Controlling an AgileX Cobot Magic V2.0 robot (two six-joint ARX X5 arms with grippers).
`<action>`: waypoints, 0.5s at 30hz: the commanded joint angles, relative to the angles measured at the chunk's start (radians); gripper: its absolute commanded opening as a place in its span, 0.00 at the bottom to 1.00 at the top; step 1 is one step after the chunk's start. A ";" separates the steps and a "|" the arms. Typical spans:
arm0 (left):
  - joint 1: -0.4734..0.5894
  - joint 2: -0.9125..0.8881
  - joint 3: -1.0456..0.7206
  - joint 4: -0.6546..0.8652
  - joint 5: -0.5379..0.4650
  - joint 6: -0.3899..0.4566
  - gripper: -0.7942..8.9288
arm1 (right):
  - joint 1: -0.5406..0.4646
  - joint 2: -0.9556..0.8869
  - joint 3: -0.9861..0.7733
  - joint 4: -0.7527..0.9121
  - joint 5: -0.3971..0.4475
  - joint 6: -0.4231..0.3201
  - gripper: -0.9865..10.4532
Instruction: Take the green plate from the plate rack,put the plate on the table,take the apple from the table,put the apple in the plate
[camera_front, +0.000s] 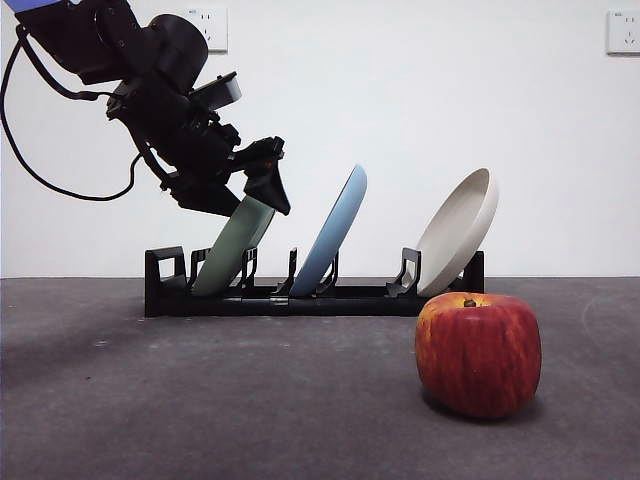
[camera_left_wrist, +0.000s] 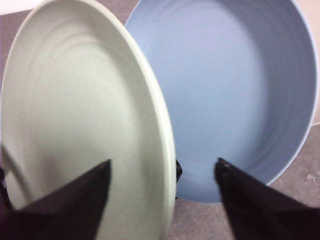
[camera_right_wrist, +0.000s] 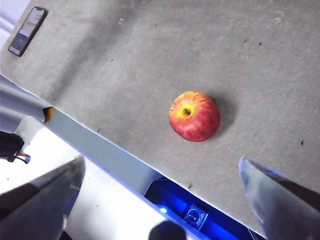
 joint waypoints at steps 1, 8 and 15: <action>-0.003 0.007 0.002 0.007 0.002 0.005 0.11 | 0.002 0.000 -0.001 0.003 -0.002 0.007 0.72; -0.002 0.006 0.002 0.009 0.059 0.004 0.07 | 0.002 0.000 -0.001 0.003 -0.002 0.006 0.72; 0.000 -0.013 0.005 0.011 0.059 0.003 0.07 | 0.002 0.000 -0.001 0.003 -0.002 0.006 0.72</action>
